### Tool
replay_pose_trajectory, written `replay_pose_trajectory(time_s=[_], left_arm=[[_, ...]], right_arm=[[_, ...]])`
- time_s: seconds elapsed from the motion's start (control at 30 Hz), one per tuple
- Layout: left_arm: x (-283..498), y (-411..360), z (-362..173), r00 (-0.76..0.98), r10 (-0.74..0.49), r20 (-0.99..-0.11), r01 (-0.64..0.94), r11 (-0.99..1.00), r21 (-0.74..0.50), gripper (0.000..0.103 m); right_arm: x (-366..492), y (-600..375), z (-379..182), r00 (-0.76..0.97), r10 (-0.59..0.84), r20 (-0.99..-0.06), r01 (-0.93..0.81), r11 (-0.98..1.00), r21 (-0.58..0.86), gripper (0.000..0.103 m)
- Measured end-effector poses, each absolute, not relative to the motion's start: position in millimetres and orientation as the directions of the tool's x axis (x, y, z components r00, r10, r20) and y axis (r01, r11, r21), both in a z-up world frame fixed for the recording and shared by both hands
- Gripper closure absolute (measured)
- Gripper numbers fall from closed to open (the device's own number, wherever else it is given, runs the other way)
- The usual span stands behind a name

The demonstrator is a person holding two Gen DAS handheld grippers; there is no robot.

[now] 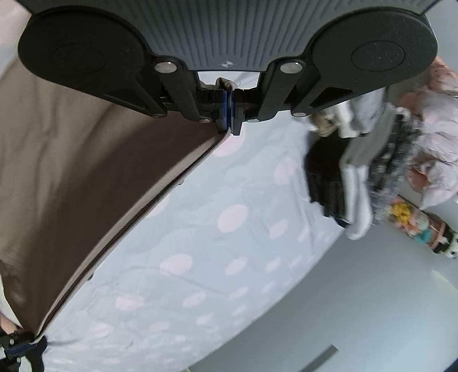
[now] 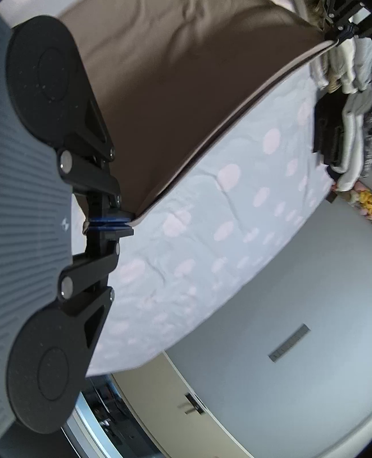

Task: Fold clothes
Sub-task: 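Lift the shirt hem with both grippers and fold it over toward the collar, then lower the folded hem onto the shirt and open both grippers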

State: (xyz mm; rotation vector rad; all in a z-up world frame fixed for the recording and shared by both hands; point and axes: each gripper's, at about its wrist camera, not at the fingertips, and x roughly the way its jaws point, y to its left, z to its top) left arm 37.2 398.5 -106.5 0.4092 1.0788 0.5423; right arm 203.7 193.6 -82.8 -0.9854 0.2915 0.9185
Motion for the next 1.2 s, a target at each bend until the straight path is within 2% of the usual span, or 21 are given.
replay_pose_trajectory(time_s=[0.27, 0.4, 0.47, 0.6, 0.67, 0.7, 0.73, 0.9, 1.07, 1.2], left_arm=[[79.8, 454.4, -175.2, 0.322, 0.511, -0.797, -0.208, 0.859, 0.468, 0.096], [76.7, 465.9, -193.3, 0.344, 0.494, -0.798, -0.235, 0.869, 0.437, 0.091], [71.4, 468.2, -195.5, 0.364, 0.495, -0.789, -0.268, 0.867, 0.42, 0.084], [58.9, 476.4, -186.6, 0.407, 0.524, -0.748, -0.392, 0.84, 0.376, 0.081], [50.6, 483.4, -180.8, 0.391, 0.573, -0.721, -0.487, 0.793, 0.366, 0.081], [44.7, 486.5, -177.4, 0.378, 0.576, -0.724, -0.528, 0.777, 0.343, 0.081], [38.7, 489.4, -173.8, 0.367, 0.578, -0.728, -0.566, 0.76, 0.319, 0.081], [1.0, 477.7, -149.3, 0.39, 0.546, -0.741, -0.656, 0.73, 0.192, 0.08], [-43.4, 447.2, -134.8, 0.452, 0.49, -0.745, -0.711, 0.702, 0.03, 0.07], [-79.8, 411.5, -140.1, 0.485, 0.432, -0.76, -0.753, 0.648, -0.113, 0.067]], right_arm=[[262.0, 253.0, -161.8, 0.543, 0.457, -0.704, -0.839, 0.289, -0.461, 0.1], [274.4, 260.3, -180.5, 0.534, 0.462, -0.708, -0.845, 0.331, -0.42, 0.099], [277.2, 259.7, -184.6, 0.53, 0.476, -0.702, -0.846, 0.358, -0.395, 0.099], [283.8, 258.6, -188.0, 0.536, 0.512, -0.671, -0.839, 0.414, -0.354, 0.097], [286.1, 257.9, -185.7, 0.552, 0.524, -0.648, -0.825, 0.455, -0.335, 0.093], [287.2, 257.2, -183.6, 0.565, 0.527, -0.635, -0.814, 0.482, -0.325, 0.087], [289.8, 256.4, -181.2, 0.584, 0.518, -0.625, -0.796, 0.517, -0.316, 0.085], [303.3, 231.3, -158.9, 0.58, 0.505, -0.64, -0.739, 0.656, -0.153, 0.082], [282.9, 190.1, -143.9, 0.542, 0.518, -0.662, -0.696, 0.718, -0.007, 0.08], [253.6, 151.7, -146.0, 0.5, 0.519, -0.693, -0.653, 0.752, 0.092, 0.071]])
